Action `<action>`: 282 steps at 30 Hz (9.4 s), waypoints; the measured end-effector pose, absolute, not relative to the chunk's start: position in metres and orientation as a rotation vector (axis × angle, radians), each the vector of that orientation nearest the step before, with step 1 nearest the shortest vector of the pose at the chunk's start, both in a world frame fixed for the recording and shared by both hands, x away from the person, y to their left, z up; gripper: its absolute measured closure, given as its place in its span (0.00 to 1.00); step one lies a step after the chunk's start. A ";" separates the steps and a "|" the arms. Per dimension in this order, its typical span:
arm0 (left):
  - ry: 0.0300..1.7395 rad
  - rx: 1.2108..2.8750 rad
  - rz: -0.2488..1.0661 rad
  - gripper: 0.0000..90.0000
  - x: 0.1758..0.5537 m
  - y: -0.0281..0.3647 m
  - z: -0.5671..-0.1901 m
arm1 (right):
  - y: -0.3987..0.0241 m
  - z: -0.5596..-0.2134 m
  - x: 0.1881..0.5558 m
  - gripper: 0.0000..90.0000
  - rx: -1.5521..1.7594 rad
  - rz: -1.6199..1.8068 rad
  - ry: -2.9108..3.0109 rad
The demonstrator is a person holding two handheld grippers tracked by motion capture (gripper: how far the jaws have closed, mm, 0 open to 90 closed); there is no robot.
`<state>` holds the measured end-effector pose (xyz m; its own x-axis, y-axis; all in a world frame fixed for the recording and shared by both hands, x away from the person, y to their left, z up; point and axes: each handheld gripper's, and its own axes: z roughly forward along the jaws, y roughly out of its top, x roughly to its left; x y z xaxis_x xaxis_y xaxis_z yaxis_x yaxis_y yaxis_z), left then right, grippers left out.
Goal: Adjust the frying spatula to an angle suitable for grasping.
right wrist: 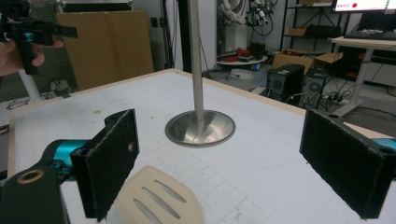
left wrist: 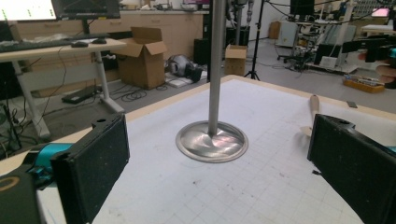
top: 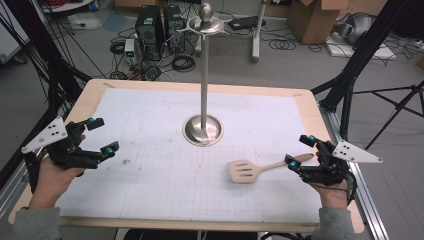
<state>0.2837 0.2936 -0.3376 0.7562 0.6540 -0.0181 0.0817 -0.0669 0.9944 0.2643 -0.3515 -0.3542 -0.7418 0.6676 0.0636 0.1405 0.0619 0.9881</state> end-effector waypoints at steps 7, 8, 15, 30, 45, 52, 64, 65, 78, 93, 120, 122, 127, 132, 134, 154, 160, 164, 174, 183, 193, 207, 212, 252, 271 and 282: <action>0.628 1.597 0.514 0.07 0.283 0.299 -0.344 | -0.354 -0.358 0.268 0.12 0.878 1.704 1.894; 0.629 1.603 0.512 0.07 0.284 0.299 -0.345 | -0.354 -0.359 0.268 0.12 0.882 1.695 1.901; 0.637 1.625 0.501 0.07 0.286 0.296 -0.353 | -0.359 -0.371 0.272 0.17 0.925 1.615 1.968; 0.650 1.652 0.504 0.08 0.289 0.298 -0.363 | -0.367 -0.382 0.270 0.76 0.897 1.500 2.050; 0.654 1.675 0.490 0.08 0.290 0.297 -0.369 | -0.381 -0.408 0.280 1.00 0.988 1.381 2.109; 0.664 1.688 0.482 0.08 0.290 0.298 -0.373 | -0.382 -0.420 0.286 1.00 1.038 1.281 2.183; 0.680 1.703 0.485 0.08 0.288 0.302 -0.377 | -0.387 -0.435 0.297 1.00 1.165 1.209 2.213; 0.682 1.703 0.486 0.08 0.288 0.302 -0.377 | -0.387 -0.436 0.298 1.00 1.181 1.212 2.211; 0.698 1.715 0.474 0.08 0.288 0.304 -0.381 | -0.394 -0.441 0.300 1.00 1.254 1.211 2.190; 0.715 1.736 0.472 0.08 0.285 0.309 -0.385 | -0.388 -0.447 0.306 1.00 1.239 1.136 2.224; 0.740 1.729 0.487 0.08 0.275 0.321 -0.387 | -0.377 -0.447 0.319 1.00 1.197 1.101 2.198; 0.742 1.729 0.491 0.08 0.274 0.323 -0.387 | -0.375 -0.447 0.321 1.00 1.194 1.104 2.201; 0.748 1.729 0.495 0.08 0.271 0.325 -0.387 | -0.369 -0.447 0.327 1.00 1.181 1.094 2.208; 0.748 1.725 0.509 0.08 0.268 0.327 -0.386 | -0.362 -0.446 0.332 1.00 1.155 1.075 2.208; 0.748 1.722 0.511 0.08 0.267 0.327 -0.386 | -0.359 -0.446 0.334 1.00 1.154 1.066 2.205; 0.760 1.732 0.504 0.08 0.268 0.329 -0.388 | -0.340 -0.438 0.334 1.00 1.088 1.215 2.193; 0.764 1.728 0.503 0.08 0.267 0.331 -0.388 | -0.326 -0.435 0.336 1.00 1.038 1.246 2.238; 0.762 1.729 0.504 0.08 0.266 0.331 -0.388 | -0.312 -0.432 0.337 1.00 0.967 1.266 2.300; 0.771 1.724 0.504 0.08 0.265 0.334 -0.389 | -0.283 -0.435 0.340 1.00 0.842 1.232 2.438; 0.771 1.732 0.503 0.08 0.266 0.333 -0.390 | -0.272 -0.442 0.342 1.00 0.809 1.145 2.500; 0.784 1.723 0.498 0.08 0.268 0.335 -0.392 | -0.270 -0.444 0.342 1.00 0.825 1.111 2.519; 0.773 1.741 0.472 0.08 0.276 0.328 -0.396 | -0.276 -0.443 0.334 1.00 0.846 1.101 2.524; 0.774 1.744 0.461 0.08 0.278 0.326 -0.397 | -0.276 -0.442 0.331 1.00 0.829 1.080 2.527; 0.770 1.747 0.442 0.08 0.283 0.324 -0.399 | -0.306 -0.444 0.301 1.00 0.843 1.243 2.558; 0.716 1.681 0.405 0.08 0.286 0.319 -0.391 | -0.346 -0.434 0.299 1.00 0.965 1.426 2.324; 0.722 1.700 0.427 0.08 0.280 0.321 -0.392 | -0.358 -0.443 0.313 1.00 1.069 1.268 2.296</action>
